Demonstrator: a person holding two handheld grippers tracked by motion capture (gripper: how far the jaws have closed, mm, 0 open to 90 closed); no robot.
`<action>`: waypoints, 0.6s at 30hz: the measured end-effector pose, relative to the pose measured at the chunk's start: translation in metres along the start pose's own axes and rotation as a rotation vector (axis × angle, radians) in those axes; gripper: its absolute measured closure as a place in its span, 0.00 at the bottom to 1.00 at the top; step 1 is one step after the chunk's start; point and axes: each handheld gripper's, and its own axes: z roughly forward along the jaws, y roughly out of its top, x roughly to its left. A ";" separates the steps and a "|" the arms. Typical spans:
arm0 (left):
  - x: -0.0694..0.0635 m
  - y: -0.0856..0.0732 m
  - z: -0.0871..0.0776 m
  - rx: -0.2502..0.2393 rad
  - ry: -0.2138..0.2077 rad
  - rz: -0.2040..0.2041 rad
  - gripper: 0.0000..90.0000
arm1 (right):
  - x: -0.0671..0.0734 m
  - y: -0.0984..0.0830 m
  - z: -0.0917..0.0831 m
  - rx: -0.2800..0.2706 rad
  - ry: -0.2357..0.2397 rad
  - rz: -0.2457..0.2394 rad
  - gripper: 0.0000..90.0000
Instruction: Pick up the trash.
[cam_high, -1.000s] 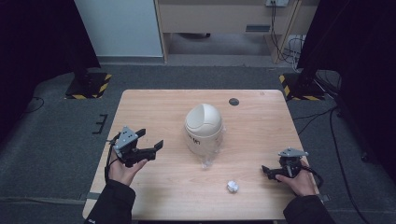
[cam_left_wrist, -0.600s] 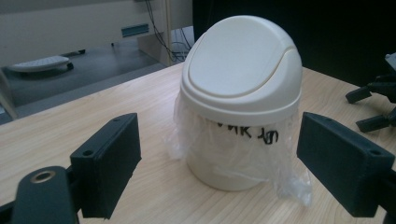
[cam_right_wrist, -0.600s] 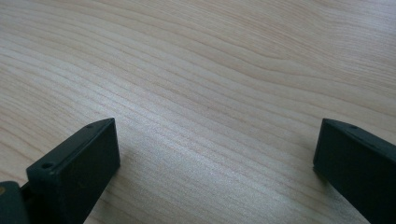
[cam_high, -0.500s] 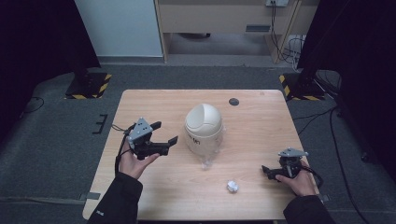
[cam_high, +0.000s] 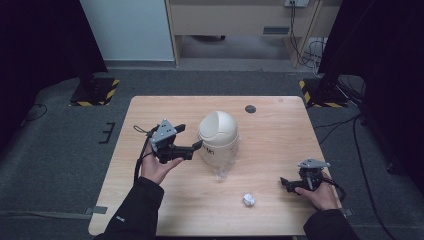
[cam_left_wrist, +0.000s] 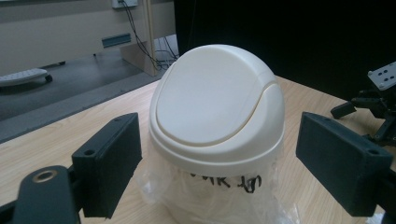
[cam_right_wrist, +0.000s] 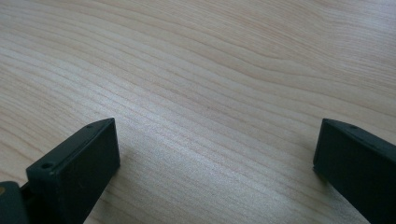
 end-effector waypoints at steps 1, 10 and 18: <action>-0.001 0.001 0.003 0.002 -0.004 0.004 0.15 | 0.000 0.000 0.000 0.000 0.000 0.000 0.01; -0.007 0.004 0.023 0.019 -0.023 0.003 0.16 | 0.000 0.000 0.000 0.000 0.000 0.001 0.01; -0.014 0.002 0.041 0.049 -0.040 0.012 0.16 | 0.000 0.000 0.000 0.000 -0.001 0.000 0.01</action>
